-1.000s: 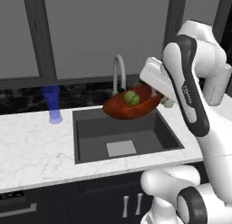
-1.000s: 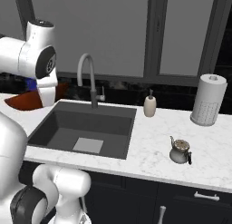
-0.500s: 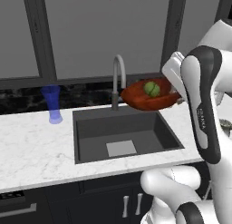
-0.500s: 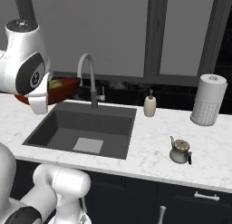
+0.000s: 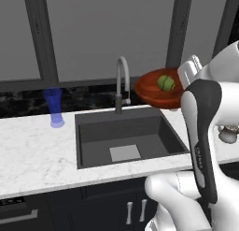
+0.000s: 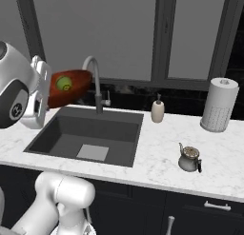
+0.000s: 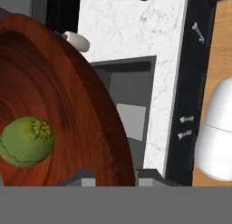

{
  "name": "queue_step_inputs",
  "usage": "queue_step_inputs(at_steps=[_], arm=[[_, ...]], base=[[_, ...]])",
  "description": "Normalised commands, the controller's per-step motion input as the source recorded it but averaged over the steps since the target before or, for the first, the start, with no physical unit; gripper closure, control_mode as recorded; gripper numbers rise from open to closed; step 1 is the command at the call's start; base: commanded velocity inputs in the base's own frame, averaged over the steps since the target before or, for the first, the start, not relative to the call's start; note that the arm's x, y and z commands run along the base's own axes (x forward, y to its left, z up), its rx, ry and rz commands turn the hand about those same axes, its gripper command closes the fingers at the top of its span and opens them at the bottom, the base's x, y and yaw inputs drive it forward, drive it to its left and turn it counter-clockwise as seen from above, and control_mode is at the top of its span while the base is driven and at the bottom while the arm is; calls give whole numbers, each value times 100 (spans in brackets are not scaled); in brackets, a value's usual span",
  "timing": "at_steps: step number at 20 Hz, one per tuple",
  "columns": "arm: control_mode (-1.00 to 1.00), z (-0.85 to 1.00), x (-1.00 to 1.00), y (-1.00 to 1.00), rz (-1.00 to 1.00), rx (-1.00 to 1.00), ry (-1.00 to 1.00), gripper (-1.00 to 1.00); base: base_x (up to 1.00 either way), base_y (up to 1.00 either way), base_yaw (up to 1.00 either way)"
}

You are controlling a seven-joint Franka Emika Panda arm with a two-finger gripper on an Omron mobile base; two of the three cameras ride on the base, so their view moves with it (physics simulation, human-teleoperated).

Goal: Pick the lime from the sink and place it in the bowl. Then pick the bowl and place it in the microwave. Then close the microwave door and press the start button.

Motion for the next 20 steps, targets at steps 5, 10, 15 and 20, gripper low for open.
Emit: queue_step_inputs(at_steps=[5, 10, 15, 20], arm=[[-100, 0, -2, -9, -8, 0, -8, 100], [100, -1, -7, 0, -1, 0, 0, 100], [100, 0, 0, 0, 0, 0, 0, 100], [100, 0, 0, 0, 0, 0, 0, 100]], base=[[0, 0, 0], [-23, 0, -1], [-87, 0, 0], [-58, 10, 29]])
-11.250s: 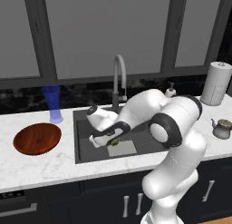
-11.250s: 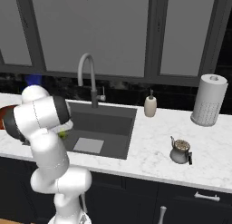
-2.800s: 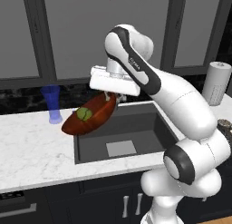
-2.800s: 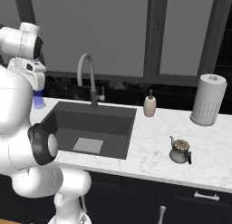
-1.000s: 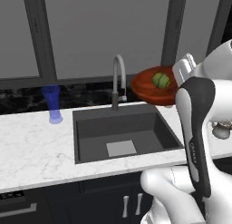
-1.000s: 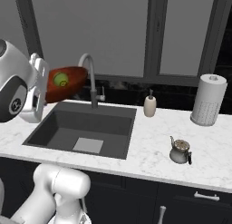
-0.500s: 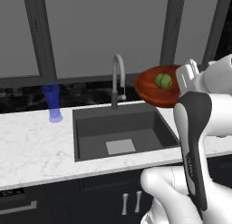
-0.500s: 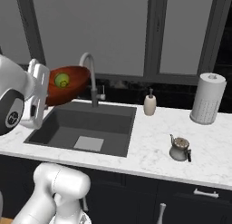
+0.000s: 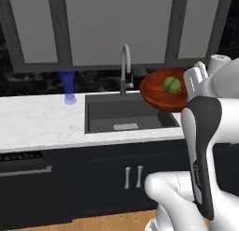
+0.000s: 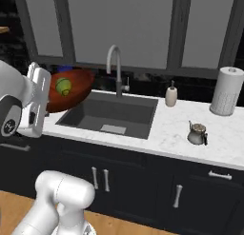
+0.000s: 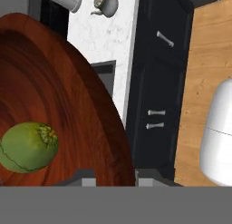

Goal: Pick the lime from the sink and place it in the bowl. Then pick the bowl and place it in the microwave. Then close the microwave door and press the start button.

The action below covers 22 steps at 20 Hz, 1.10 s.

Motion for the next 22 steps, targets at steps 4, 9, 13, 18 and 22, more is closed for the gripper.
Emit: queue_step_inputs(at_steps=[4, 9, 13, 18, 22], arm=[[100, 0, 0, 0, 0, 0, 0, 100], [100, 0, 0, 0, 0, 0, 0, 100], [100, 0, 0, 0, 0, 0, 0, 100], [100, 0, 0, 0, 0, 0, 0, 100], [100, 0, 0, 0, 0, 0, 0, 100]], base=[[-36, 0, 68], [-35, 1, 70], [-36, 0, 74], [-31, 0, 85], [-5, 0, 81]])
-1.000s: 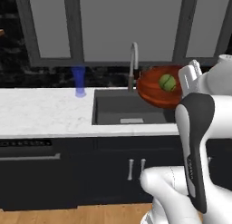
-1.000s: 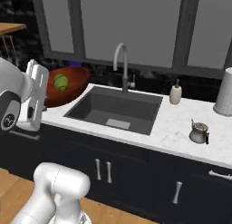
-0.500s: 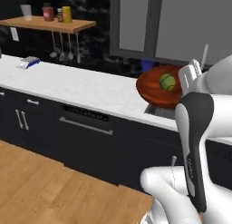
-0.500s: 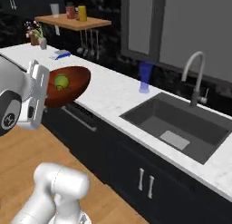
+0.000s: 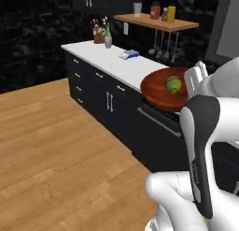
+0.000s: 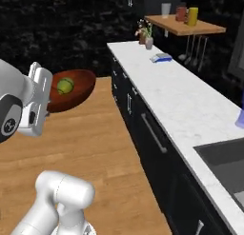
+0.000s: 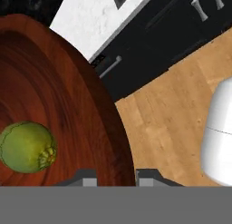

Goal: Pick the lime from the sink and place it in the bowl. Then pick the bowl and place it in the microwave. Then close the microwave door and press the start button.

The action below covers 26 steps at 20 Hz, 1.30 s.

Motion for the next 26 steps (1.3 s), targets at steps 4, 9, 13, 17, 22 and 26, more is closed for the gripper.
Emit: queue_step_inputs(at_steps=[4, 9, 13, 17, 22, 26], arm=[[100, 0, 0, 0, 0, 0, 0, 100], [100, 0, 0, 0, 0, 0, 0, 100], [100, 0, 0, 0, 0, 0, 0, 100], [100, 0, 0, 0, 0, 0, 0, 100], [100, 0, 0, 0, 0, 0, 0, 100], [100, 0, 0, 0, 0, 0, 0, 100]], base=[[5, 0, 74], [0, 0, 89], [0, 0, 100], [0, 0, 100], [27, -6, 89], [56, -54, 57]])
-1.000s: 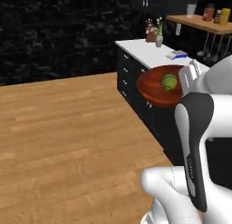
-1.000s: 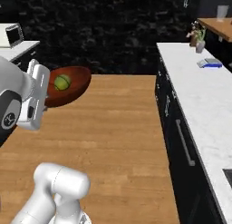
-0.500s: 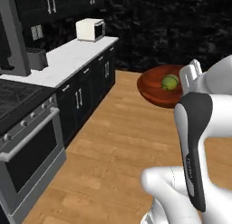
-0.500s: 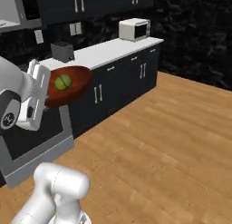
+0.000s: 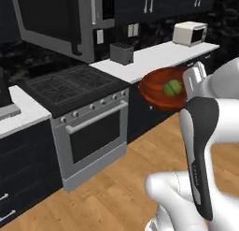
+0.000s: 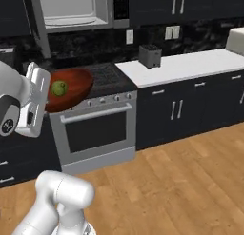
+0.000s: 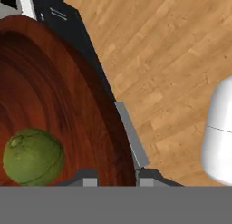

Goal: Pick the lime from the sink and place it in the bowl. Then pick the bowl and place it in the microwave. Then close the microwave door and press the start button.

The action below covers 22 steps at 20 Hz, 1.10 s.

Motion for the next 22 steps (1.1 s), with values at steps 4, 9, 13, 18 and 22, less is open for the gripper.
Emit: queue_step_inputs(at_steps=[4, 9, 13, 18, 22], arm=[[100, 0, 0, 0, 0, 0, 0, 100], [100, 0, 0, 0, 0, 0, 0, 100], [100, 0, 0, 0, 0, 0, 0, 100], [100, 0, 0, 0, 0, 0, 0, 100], [100, 0, 0, 0, 0, 0, 0, 100]], base=[[45, -83, 46], [45, -85, 38], [79, -46, 29], [71, -12, 42], [55, -12, 48]])
